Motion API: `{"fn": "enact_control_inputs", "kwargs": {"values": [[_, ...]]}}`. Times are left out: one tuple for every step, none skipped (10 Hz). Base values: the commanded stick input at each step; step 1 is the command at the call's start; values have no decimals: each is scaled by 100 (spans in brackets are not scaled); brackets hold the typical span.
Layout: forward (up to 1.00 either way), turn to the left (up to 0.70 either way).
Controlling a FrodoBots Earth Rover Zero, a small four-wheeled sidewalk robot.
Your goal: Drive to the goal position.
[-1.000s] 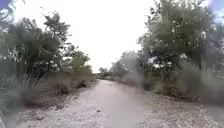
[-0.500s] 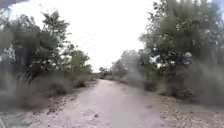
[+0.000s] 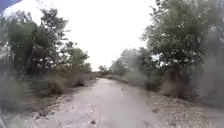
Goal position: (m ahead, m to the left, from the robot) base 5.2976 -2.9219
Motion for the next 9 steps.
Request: {"fn": "enact_control_inputs", "kwargs": {"values": [[45, 0], [45, 0], [45, 0], [45, 0], [45, 0], [45, 0], [45, 0], [45, 0], [45, 0]]}}
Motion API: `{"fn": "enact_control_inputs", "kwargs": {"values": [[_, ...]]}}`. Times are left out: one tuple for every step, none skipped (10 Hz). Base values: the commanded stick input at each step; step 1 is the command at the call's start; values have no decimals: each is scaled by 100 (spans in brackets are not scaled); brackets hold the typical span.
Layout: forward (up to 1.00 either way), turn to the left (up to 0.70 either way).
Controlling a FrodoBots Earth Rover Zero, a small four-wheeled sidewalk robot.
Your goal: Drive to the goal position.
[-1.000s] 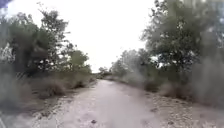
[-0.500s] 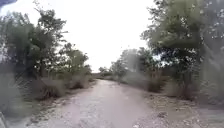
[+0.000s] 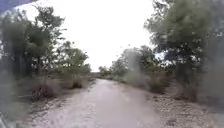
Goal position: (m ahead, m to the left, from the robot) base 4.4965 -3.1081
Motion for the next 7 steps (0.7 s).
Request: {"fn": "enact_control_inputs", "kwargs": {"values": [[45, 0], [45, 0], [45, 0], [45, 0], [45, 0], [45, 0], [45, 0]]}}
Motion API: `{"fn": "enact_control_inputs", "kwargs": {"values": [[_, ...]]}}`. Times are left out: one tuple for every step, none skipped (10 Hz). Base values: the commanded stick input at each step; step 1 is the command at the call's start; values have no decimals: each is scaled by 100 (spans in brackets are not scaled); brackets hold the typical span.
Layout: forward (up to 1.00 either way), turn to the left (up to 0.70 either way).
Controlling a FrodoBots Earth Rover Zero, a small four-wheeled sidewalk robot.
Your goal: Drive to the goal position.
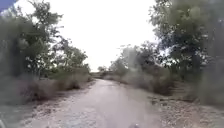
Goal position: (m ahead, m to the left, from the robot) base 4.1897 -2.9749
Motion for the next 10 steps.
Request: {"fn": "enact_control_inputs", "kwargs": {"values": [[45, 0], [45, 0], [45, 0], [45, 0], [45, 0], [45, -2], [45, -15], [45, -27], [45, -27], [45, -6]]}}
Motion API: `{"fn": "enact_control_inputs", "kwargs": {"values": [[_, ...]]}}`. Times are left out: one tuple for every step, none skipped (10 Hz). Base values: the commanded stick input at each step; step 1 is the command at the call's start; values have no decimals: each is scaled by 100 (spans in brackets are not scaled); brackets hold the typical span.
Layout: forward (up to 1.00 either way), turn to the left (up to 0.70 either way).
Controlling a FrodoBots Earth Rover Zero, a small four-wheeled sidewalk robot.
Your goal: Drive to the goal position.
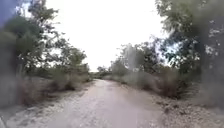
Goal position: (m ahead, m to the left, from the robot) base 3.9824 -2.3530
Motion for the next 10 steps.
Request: {"fn": "enact_control_inputs", "kwargs": {"values": [[45, 0], [45, 0], [45, 0], [45, 0], [45, 0], [45, 0], [45, 0], [45, 0], [45, 0], [45, 0]]}}
